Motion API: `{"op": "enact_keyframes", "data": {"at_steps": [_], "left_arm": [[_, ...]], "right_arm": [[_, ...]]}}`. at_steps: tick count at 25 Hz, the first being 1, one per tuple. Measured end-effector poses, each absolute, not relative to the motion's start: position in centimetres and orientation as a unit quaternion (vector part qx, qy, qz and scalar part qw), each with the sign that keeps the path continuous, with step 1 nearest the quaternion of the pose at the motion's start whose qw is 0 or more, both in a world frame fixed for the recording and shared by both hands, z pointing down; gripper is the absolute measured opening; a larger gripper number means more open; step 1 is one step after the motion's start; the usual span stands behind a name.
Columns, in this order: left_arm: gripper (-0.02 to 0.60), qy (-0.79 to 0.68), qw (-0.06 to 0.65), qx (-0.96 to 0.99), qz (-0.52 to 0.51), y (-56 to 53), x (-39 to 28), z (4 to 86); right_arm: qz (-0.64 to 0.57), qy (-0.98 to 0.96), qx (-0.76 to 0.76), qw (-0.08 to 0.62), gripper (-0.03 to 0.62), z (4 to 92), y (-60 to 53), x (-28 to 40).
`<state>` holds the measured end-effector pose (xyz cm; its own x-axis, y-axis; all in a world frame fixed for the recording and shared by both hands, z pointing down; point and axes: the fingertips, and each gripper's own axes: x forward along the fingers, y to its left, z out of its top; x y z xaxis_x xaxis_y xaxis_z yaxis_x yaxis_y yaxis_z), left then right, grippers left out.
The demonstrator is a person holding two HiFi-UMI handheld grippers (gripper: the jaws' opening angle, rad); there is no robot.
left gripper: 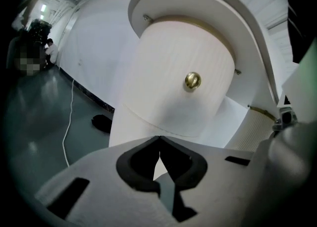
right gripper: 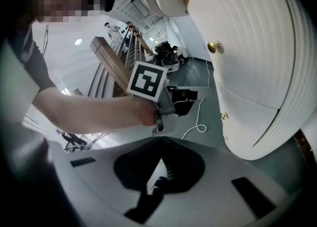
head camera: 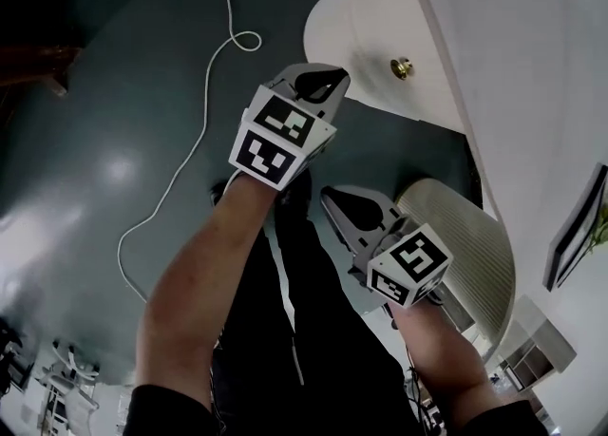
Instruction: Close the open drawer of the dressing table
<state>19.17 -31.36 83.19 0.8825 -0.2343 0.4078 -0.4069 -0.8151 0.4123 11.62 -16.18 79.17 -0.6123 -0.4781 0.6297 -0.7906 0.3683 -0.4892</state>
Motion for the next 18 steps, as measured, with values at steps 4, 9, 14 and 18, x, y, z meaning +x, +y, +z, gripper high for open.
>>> {"op": "enact_keyframes", "data": {"at_steps": [4, 9, 14, 18], "left_arm": [[0.009, -0.219, 0.28, 0.917, 0.179, -30.1, 13.4, 81.5], [0.009, -0.278, 0.293, 0.89, 0.211, -27.3, 3.9, 74.9], [0.008, -0.344, 0.265, 0.879, 0.196, -27.7, -4.8, 62.6], [0.008, -0.373, 0.242, 0.881, 0.16, -26.7, -9.3, 53.5]], "right_arm": [[0.413, -0.801, 0.382, 0.204, 0.006, 77.0, -14.9, 9.7], [0.39, -0.822, 0.341, 0.238, 0.006, 70.7, -13.4, 6.2], [0.337, -0.858, 0.296, 0.251, 0.006, 60.9, -13.8, 1.0], [0.298, -0.877, 0.296, 0.234, 0.006, 53.4, -13.8, -2.4]]}}
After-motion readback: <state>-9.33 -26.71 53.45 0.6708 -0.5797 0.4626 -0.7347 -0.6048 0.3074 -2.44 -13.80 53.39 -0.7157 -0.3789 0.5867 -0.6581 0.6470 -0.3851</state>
